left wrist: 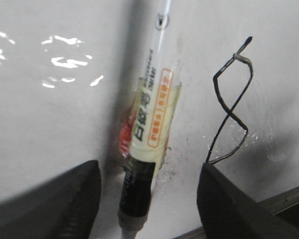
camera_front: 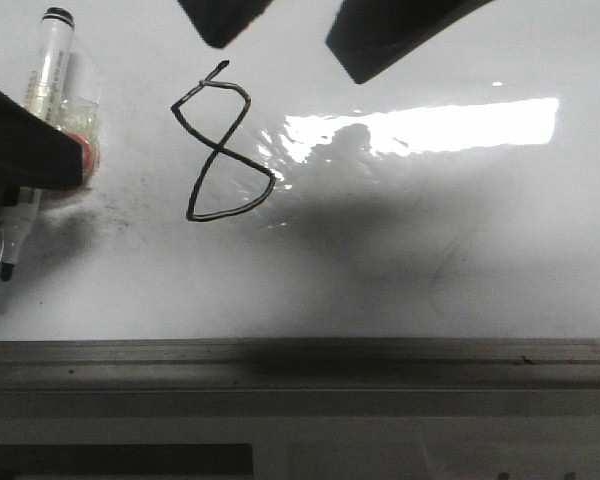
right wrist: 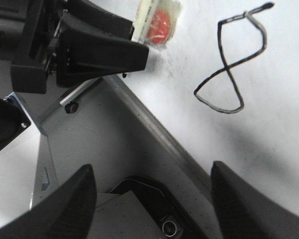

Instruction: Write number 8 on whiteboard

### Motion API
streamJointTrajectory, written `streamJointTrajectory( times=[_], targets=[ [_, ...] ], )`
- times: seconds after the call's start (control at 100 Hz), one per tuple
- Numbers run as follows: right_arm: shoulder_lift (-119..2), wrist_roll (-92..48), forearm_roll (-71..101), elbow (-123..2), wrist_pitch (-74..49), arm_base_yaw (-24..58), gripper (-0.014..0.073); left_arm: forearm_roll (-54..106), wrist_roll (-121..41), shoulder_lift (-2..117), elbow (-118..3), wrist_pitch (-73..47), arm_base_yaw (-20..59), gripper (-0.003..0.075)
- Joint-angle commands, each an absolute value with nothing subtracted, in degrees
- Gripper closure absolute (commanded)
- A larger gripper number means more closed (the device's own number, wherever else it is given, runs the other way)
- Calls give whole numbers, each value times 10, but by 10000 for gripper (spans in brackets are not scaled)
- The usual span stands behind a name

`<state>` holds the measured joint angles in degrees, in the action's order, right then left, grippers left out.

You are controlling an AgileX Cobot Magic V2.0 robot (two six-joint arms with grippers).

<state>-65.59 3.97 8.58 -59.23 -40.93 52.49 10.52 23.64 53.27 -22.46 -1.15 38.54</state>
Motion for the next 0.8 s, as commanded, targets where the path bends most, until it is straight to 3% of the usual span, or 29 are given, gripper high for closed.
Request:
streamJointTrajectory(
  times=[0.0,0.07,0.15,0.22,0.39,0.65,0.79],
  targets=[
    [-646,35,65,-608,-372,523,261,111,240,523,-238,13,382,298],
    [-646,35,54,-608,-368,523,441,111,239,504,-238,10,382,357],
    [-646,35,34,-608,-362,523,668,111,236,469,-238,6,382,547],
    [-644,33,24,-607,-357,523,658,110,234,433,-238,5,382,745],
    [-612,33,10,-561,-271,525,658,25,218,343,-227,6,382,741],
    [-486,33,10,-395,-99,525,658,-19,217,184,-167,0,382,741],
    [-393,33,10,-320,-88,525,658,-32,217,110,-146,-67,382,741]
  ],
)
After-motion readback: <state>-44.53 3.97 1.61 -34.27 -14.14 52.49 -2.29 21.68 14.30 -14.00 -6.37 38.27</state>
